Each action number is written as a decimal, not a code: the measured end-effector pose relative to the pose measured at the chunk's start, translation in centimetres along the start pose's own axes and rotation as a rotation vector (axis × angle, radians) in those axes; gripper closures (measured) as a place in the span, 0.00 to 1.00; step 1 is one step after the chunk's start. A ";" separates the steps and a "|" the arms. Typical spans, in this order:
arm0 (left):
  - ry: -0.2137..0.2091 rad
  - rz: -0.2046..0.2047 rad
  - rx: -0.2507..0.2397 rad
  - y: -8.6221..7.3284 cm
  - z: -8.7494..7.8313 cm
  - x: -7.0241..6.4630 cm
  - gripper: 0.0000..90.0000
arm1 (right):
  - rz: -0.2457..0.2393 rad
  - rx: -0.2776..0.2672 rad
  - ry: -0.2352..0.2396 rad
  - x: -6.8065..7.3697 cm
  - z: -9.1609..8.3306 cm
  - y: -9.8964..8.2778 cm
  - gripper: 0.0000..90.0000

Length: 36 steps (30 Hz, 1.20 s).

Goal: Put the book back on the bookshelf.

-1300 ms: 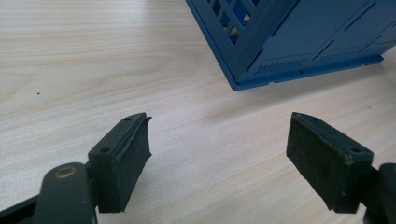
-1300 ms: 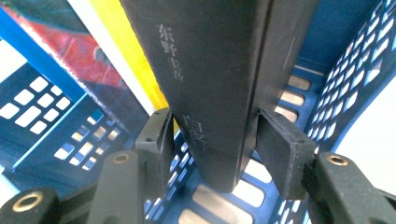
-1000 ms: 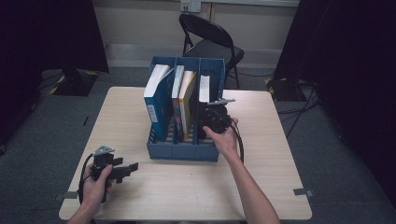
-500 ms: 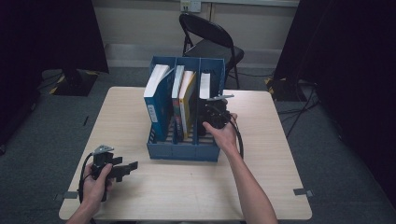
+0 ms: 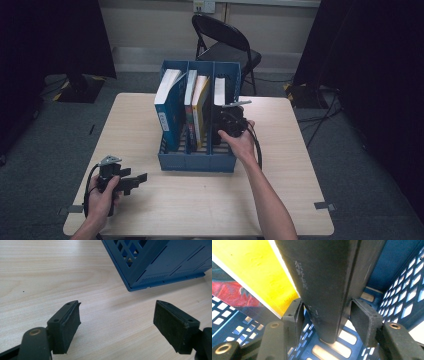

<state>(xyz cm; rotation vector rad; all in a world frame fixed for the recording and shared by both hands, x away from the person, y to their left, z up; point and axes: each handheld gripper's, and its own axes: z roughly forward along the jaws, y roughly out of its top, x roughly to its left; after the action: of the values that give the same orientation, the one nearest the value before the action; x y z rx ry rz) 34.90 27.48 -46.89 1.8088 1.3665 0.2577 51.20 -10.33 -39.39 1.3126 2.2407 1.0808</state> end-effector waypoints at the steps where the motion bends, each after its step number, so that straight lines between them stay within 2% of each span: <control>1: 0.000 0.002 0.002 0.0 0.0 0.0 0.23 | 0.006 -0.007 0.005 -0.1 -0.1 -0.1 0.50; 3: 0.003 0.001 -0.001 -0.1 -0.1 0.0 0.23 | 0.023 -0.020 0.046 -0.3 -0.5 -0.3 0.44; 5: 0.005 0.002 -0.004 -0.1 -0.1 0.1 0.23 | 0.010 -0.042 0.043 -0.2 -1.3 -0.6 0.41; 12: 0.007 0.022 -0.010 -0.1 -0.4 -0.2 0.23 | 0.028 -0.101 0.070 -0.3 -4.1 -1.4 0.29; 14: 0.011 0.032 -0.012 -0.1 -0.4 -0.3 0.23 | 0.055 -0.116 0.094 -0.7 -5.0 -1.8 0.28; 16: 0.013 0.032 -0.008 -0.2 -0.4 -0.2 0.23 | 0.056 -0.160 0.060 -0.8 -6.0 -2.3 0.25; 17: 0.012 0.033 -0.001 -0.2 -0.4 -0.1 0.23 | 0.065 -0.171 0.071 -1.0 -6.4 -2.4 0.25; 18: 0.013 0.035 -0.005 -0.2 -0.3 -0.2 0.23 | 0.073 -0.172 0.078 -1.1 -6.8 -2.5 0.23; 20: 0.001 0.048 -0.016 -0.2 -0.4 -0.2 0.23 | 0.067 -0.181 0.047 -1.2 -7.6 -2.8 0.21; 22: -0.001 0.053 -0.025 -0.2 -0.5 -0.3 0.22 | 0.067 -0.196 0.043 -1.5 -8.5 -3.1 0.20; 24: 0.004 0.056 -0.023 -0.2 -0.5 -0.3 0.22 | 0.057 -0.230 0.009 -1.6 -9.4 -3.6 0.19; 26: 0.009 0.055 -0.019 -0.2 -0.6 -0.2 0.22 | 0.075 -0.220 0.032 -2.0 -10.1 -4.1 0.15; 28: -0.001 0.059 -0.014 -0.3 -0.6 -0.2 0.23 | 0.076 -0.204 0.016 -2.1 -10.7 -4.8 0.16; 36: 0.019 0.061 -0.020 -0.4 -0.8 0.0 0.23 | 0.106 -0.152 -0.011 -3.2 -13.2 -8.3 0.15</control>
<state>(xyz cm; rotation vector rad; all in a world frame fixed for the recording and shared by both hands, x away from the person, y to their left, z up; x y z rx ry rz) 34.12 27.85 -46.71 1.8380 1.3186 0.3209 39.85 -21.29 -37.16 1.3825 2.0560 1.2513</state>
